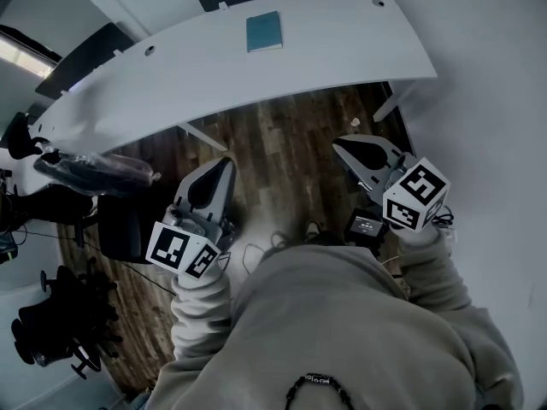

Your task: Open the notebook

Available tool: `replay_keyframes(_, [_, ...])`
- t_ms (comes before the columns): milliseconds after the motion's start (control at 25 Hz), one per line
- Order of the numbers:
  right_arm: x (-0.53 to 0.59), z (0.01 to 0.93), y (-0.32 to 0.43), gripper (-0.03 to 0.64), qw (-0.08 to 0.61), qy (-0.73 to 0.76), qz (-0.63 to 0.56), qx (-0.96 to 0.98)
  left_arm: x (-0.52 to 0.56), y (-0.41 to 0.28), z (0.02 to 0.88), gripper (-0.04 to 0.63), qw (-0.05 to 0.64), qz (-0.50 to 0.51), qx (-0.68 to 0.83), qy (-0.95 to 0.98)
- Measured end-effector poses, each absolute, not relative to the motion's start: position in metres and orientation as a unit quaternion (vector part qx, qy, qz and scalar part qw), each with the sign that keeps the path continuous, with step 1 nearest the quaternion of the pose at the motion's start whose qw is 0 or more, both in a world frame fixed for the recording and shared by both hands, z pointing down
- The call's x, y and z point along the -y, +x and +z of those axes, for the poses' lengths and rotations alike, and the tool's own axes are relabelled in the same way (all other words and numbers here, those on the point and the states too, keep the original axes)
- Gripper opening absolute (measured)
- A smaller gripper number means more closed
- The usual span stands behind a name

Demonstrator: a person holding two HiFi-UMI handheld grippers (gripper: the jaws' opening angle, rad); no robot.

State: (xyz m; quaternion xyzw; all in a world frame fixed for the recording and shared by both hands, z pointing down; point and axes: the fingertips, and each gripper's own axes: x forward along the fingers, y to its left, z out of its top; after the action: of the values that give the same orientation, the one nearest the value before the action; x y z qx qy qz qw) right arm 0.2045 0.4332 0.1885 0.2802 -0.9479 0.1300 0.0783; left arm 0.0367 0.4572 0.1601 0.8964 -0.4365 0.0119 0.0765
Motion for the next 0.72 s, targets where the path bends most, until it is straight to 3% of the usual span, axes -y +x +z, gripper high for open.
replay_keyframes(440, [-0.407, 0.217, 0.299, 0.021, 0.050, 0.327, 0.172, 0.928, -0.407, 0.052, 0.149, -0.002, 0.079, 0.005, 0.441, 0.894])
replay_keyframes(720, [-0.376, 0.225, 0.321, 0.021, 0.051, 0.345, 0.177, 0.920, -0.369, 0.053, 0.160, -0.002, 0.076, 0.024, 0.437, 0.896])
